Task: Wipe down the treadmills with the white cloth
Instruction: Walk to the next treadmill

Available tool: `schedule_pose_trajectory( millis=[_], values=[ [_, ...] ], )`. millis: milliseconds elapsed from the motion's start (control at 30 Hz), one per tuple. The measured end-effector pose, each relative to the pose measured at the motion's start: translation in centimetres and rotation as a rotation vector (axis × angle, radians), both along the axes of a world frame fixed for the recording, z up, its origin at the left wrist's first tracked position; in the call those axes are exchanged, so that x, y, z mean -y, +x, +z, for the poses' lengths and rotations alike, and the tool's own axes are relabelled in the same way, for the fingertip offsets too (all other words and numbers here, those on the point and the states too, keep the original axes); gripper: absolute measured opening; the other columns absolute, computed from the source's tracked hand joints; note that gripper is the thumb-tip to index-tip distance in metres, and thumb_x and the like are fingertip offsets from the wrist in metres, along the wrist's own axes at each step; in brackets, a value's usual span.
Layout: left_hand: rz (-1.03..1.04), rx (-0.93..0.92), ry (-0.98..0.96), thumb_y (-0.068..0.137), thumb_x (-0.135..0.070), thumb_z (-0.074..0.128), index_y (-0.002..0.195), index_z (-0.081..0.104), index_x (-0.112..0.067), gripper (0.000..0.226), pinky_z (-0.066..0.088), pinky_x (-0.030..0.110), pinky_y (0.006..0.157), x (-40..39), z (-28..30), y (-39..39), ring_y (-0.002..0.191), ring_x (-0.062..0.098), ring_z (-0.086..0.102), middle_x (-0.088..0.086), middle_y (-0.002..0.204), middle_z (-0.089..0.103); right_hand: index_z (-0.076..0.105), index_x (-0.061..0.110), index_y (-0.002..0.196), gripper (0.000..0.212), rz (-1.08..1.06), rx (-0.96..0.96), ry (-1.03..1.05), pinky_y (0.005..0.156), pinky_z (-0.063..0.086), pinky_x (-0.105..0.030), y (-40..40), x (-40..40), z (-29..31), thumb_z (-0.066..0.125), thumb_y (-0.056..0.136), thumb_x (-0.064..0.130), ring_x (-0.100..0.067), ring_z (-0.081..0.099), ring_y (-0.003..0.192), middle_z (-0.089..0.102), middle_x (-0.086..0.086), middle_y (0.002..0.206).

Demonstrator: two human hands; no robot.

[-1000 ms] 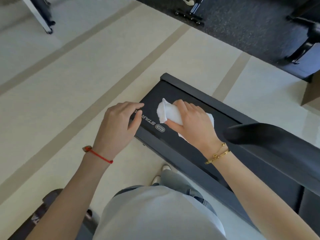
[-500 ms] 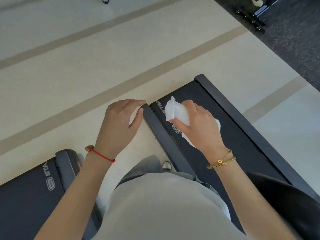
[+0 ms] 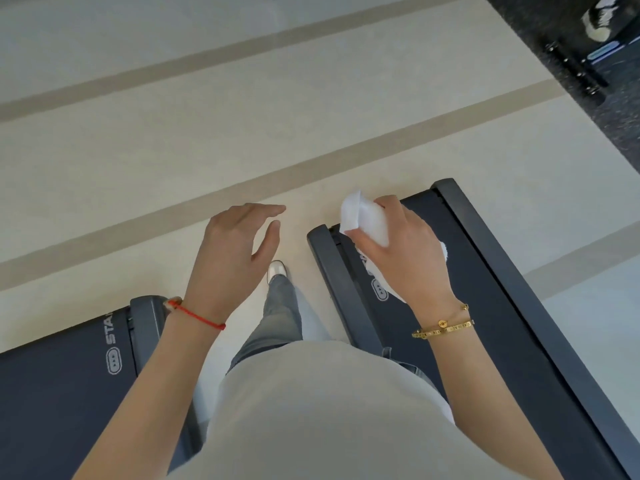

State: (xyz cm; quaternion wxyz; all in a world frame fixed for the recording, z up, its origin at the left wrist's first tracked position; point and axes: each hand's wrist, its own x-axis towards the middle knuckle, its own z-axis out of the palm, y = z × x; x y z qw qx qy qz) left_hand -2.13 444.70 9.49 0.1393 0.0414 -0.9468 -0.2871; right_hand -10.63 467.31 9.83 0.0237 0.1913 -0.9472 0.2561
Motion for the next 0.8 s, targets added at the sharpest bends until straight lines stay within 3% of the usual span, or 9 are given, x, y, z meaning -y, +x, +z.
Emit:
schedule_pose_trajectory(
  millis=[133,267,333,367,400,433,500,567,800],
  values=[
    [0.006,0.008,-0.038,0.1,-0.022,0.048,0.119,0.068,-0.014,0.029,0.05,0.048,0.092,6.1,0.5,-5.3,0.102,0.024,0.065,0.0,0.112,0.071,0.056,0.012,0.102,0.046,0.011,-0.055,0.037,0.056,0.036,-0.028,-5.4,5.6,-0.3,0.065,0.086,0.054,-0.022,0.052,0.065,0.057,-0.001,0.076],
    [-0.019,0.013,-0.107,0.1,-0.023,0.048,0.119,0.068,-0.014,0.029,0.05,0.048,0.091,12.3,1.5,-9.8,0.102,0.024,0.065,0.0,0.111,0.071,0.056,0.014,0.104,0.049,-0.005,-0.048,0.031,0.054,0.04,-0.03,-9.8,11.3,-0.5,0.055,0.088,0.061,-0.021,0.052,0.065,0.055,0.001,0.076],
    [-0.035,0.025,-0.123,0.1,-0.024,0.047,0.12,0.068,-0.014,0.03,0.05,0.048,0.091,15.1,1.8,-12.1,0.102,0.024,0.065,0.0,0.112,0.071,0.054,0.024,0.12,0.074,0.015,-0.069,0.14,0.052,0.025,-0.018,-11.7,14.2,-0.6,0.006,0.09,0.072,-0.015,0.044,0.07,0.05,0.007,0.086],
    [-0.051,0.028,-0.127,0.1,-0.024,0.046,0.12,0.068,-0.014,0.031,0.05,0.048,0.091,16.2,1.8,-13.1,0.102,0.025,0.065,0.001,0.112,0.071,0.049,0.028,0.131,0.098,0.039,-0.066,0.17,0.05,0.019,-0.019,-12.3,15.3,-0.3,-0.023,0.08,0.07,-0.013,0.037,0.073,0.045,0.01,0.092],
    [-0.068,0.031,-0.127,0.101,-0.024,0.046,0.12,0.068,-0.013,0.031,0.05,0.048,0.091,17.2,1.9,-14.2,0.101,0.025,0.066,0.002,0.112,0.071,0.044,0.03,0.136,0.112,0.055,-0.023,0.197,0.05,0.017,-0.018,-13.1,16.1,-0.2,-0.038,0.07,0.067,-0.012,0.033,0.075,0.042,0.011,0.096],
    [-0.083,0.036,-0.124,0.101,-0.024,0.046,0.12,0.068,-0.013,0.031,0.05,0.048,0.09,18.1,2.0,-15.2,0.101,0.025,0.066,0.002,0.112,0.071,0.045,0.029,0.136,0.111,0.054,0.007,0.184,0.051,0.018,-0.016,-13.8,16.8,-0.2,-0.035,0.071,0.069,-0.013,0.035,0.075,0.043,0.01,0.096],
    [-0.104,0.052,-0.112,0.101,-0.024,0.047,0.12,0.068,-0.013,0.03,0.05,0.048,0.092,19.4,2.0,-17.1,0.102,0.024,0.066,0.001,0.112,0.071,0.055,0.021,0.117,0.07,0.004,0.011,0.109,0.054,0.032,-0.017,-15.0,17.7,-0.6,0.017,0.091,0.073,-0.019,0.049,0.071,0.053,0.005,0.087],
    [-0.126,0.064,-0.099,0.101,-0.024,0.047,0.12,0.068,-0.014,0.03,0.049,0.047,0.093,20.3,1.9,-19.3,0.103,0.023,0.065,0.0,0.112,0.071,0.056,0.013,0.104,0.05,-0.05,0.019,0.013,0.056,0.048,-0.034,-16.3,18.5,-0.9,0.058,0.087,0.06,-0.024,0.056,0.066,0.058,-0.002,0.076],
    [-0.222,0.062,-0.074,0.101,-0.023,0.048,0.12,0.068,-0.013,0.029,0.049,0.046,0.093,21.9,0.9,-29.4,0.103,0.022,0.066,0.0,0.113,0.071,0.057,0.008,0.103,0.05,-0.108,0.06,0.009,0.056,0.048,-0.037,-23.5,19.7,-1.6,0.065,0.084,0.054,-0.026,0.056,0.065,0.059,-0.004,0.076]
  ],
)
